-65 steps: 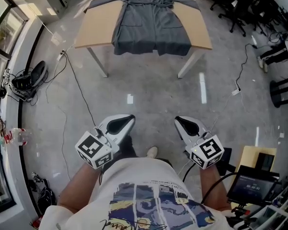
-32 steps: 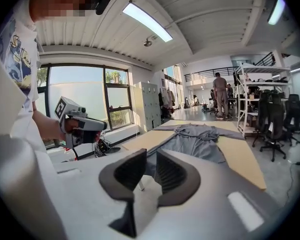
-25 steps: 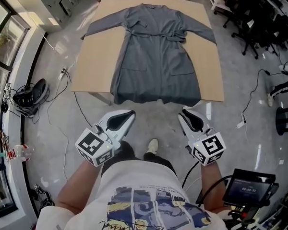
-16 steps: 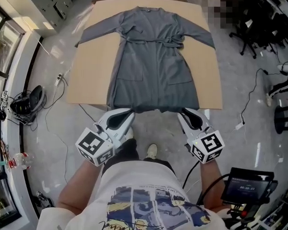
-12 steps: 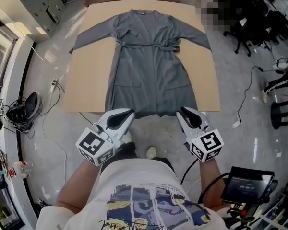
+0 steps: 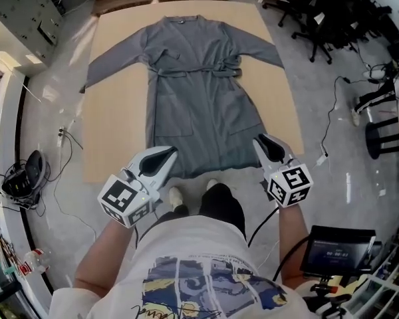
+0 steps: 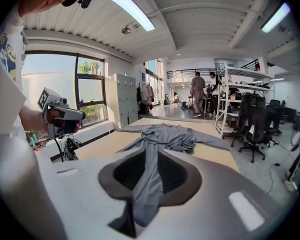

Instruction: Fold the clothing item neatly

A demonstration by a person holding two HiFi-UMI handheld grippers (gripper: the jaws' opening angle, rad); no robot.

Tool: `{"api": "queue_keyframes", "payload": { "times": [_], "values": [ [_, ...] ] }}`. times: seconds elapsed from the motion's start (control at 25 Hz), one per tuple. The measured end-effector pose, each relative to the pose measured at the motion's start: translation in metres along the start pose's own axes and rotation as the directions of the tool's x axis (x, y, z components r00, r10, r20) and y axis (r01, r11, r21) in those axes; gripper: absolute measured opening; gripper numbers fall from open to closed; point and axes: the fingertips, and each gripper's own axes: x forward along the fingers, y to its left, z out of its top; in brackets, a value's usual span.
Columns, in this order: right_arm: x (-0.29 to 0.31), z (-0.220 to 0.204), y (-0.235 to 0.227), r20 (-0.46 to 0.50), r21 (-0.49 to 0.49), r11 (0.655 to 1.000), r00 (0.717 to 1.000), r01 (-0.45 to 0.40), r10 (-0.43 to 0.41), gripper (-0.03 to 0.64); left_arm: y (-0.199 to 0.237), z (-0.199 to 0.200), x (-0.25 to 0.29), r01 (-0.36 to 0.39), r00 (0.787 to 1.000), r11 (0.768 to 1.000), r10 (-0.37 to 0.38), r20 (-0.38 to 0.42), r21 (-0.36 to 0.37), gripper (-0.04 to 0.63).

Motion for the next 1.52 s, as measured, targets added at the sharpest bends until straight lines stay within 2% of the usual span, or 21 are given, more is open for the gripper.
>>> {"api": "queue_keyframes", "payload": {
  "times": [0.28, 0.52, 0.72, 1.08, 1.52],
  "values": [
    [0.038, 0.004, -0.070, -0.030, 0.021, 0.999, 0.999, 0.037, -0.037, 0.061, 0.027, 0.012, 0.048, -0.008, 1.000, 1.000, 0.008, -0.012, -0.024, 0.003],
    [0.075, 0.003, -0.162, -0.054, 0.068, 0.995, 0.996, 0.071, -0.068, 0.075, 0.039, 0.019, 0.107, -0.005, 0.999, 1.000, 0.004, -0.053, -0.026, 0.003],
    [0.101, -0.003, -0.238, -0.095, 0.090, 0.990, 0.991, 0.107, -0.099, 0.087, 0.052, 0.032, 0.158, -0.031, 0.996, 0.998, 0.027, -0.081, -0.048, 0.003],
    [0.153, -0.047, -0.342, -0.170, 0.210, 0.968, 0.980, 0.140, -0.105, 0.101, 0.063, 0.036, 0.214, -0.071, 0.988, 0.995, 0.061, -0.139, -0.064, 0.003],
    [0.203, -0.089, -0.426, -0.262, 0.229, 0.956, 0.958, 0.182, -0.120, 0.135, 0.066, 0.031, 0.252, -0.102, 0.977, 0.992, 0.086, -0.194, -0.076, 0.004]
  ]
}}
